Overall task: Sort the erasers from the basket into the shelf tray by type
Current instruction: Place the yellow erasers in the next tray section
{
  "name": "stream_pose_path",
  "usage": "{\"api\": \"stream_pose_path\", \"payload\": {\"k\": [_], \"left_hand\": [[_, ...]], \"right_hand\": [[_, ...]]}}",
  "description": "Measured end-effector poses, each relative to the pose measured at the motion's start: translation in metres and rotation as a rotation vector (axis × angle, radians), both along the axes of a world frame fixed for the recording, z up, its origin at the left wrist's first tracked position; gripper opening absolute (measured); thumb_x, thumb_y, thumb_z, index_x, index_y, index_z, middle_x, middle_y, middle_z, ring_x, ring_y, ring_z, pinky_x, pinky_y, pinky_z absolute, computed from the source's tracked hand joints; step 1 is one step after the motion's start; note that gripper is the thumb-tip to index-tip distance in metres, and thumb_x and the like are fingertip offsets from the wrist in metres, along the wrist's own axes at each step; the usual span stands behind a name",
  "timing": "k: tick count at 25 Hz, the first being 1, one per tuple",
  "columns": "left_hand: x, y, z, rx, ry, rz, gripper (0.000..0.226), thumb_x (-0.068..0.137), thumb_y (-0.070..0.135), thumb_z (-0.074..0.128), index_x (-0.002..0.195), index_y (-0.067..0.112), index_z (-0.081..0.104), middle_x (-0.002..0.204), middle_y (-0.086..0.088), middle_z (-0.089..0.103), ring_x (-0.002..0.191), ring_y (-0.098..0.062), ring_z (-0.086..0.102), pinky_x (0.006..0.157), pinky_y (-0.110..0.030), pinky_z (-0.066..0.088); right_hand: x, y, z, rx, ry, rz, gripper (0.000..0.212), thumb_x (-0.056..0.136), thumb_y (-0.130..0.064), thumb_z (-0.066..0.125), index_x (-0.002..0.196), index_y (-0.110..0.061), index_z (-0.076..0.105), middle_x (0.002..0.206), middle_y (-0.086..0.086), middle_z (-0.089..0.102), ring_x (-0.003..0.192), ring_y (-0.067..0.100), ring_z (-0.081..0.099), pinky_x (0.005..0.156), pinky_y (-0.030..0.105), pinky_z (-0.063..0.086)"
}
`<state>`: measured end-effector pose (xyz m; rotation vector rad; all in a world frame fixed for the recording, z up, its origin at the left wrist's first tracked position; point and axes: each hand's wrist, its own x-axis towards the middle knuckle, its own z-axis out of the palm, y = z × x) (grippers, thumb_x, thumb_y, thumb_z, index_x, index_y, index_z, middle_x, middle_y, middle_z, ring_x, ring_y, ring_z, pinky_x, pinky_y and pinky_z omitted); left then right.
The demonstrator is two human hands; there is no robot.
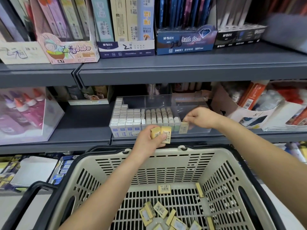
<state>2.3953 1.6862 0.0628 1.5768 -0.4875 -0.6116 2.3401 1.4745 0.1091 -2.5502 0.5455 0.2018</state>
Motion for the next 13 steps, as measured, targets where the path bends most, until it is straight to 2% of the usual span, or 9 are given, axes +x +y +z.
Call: {"api": "stream_pose_path", "payload": {"k": [3,5,6,8,10,13], "left_hand": [[-0.001,-0.001,0.003,0.007,0.013,-0.005,0.022,0.088,0.008,0.061,0.096,0.025,0.051,0.102,-0.006,0.062,0.086,-0.011,0.065,0.069,-0.019,0.056],[-0.003,-0.003,0.006,0.008,0.024,-0.008,0.020,0.088,0.007,0.060,0.100,0.021,0.052,0.104,-0.009,0.061,0.088,-0.012,0.064,0.070,-0.019,0.056],[-0.004,-0.004,0.007,0.004,0.029,-0.011,0.020,0.088,0.006,0.060,0.103,0.017,0.052,0.104,-0.010,0.061,0.088,-0.013,0.064,0.070,-0.019,0.056],[-0.007,-0.009,0.009,-0.006,0.032,-0.024,0.021,0.088,0.006,0.060,0.107,0.013,0.052,0.102,-0.010,0.061,0.088,-0.013,0.064,0.070,-0.019,0.056],[-0.011,-0.014,0.012,-0.022,0.039,-0.043,0.020,0.088,0.006,0.060,0.106,0.012,0.053,0.099,-0.009,0.061,0.087,-0.013,0.064,0.069,-0.019,0.056],[-0.016,-0.020,0.013,-0.032,0.033,-0.049,0.016,0.090,0.005,0.056,0.104,0.013,0.054,0.096,-0.006,0.060,0.085,-0.011,0.063,0.070,-0.018,0.056]], "right_hand": [[-0.004,0.004,0.002,-0.077,-0.055,0.045,0.030,0.094,-0.030,0.049,0.095,-0.009,0.070,0.093,0.006,0.072,0.090,0.020,0.063,0.089,0.036,0.047],[-0.012,0.014,0.002,-0.174,-0.272,0.033,0.026,0.093,-0.030,0.052,0.098,-0.013,0.071,0.097,0.001,0.071,0.091,0.018,0.062,0.084,0.030,0.048],[-0.017,0.022,0.004,-0.158,-0.386,0.018,0.022,0.091,-0.030,0.054,0.097,-0.016,0.071,0.093,-0.003,0.070,0.087,0.014,0.062,0.080,0.027,0.047],[-0.027,0.038,0.006,-0.031,-0.471,0.033,0.017,0.089,-0.032,0.058,0.092,-0.022,0.071,0.083,-0.010,0.069,0.078,0.005,0.061,0.072,0.021,0.046],[-0.034,0.049,0.007,0.108,-0.433,0.060,0.013,0.086,-0.031,0.062,0.092,-0.024,0.071,0.076,-0.015,0.066,0.070,0.000,0.061,0.070,0.018,0.049],[-0.039,0.050,0.008,0.246,-0.396,0.047,0.007,0.086,-0.022,0.063,0.090,-0.023,0.068,0.071,-0.015,0.066,0.063,-0.001,0.064,0.071,0.020,0.052]]}}
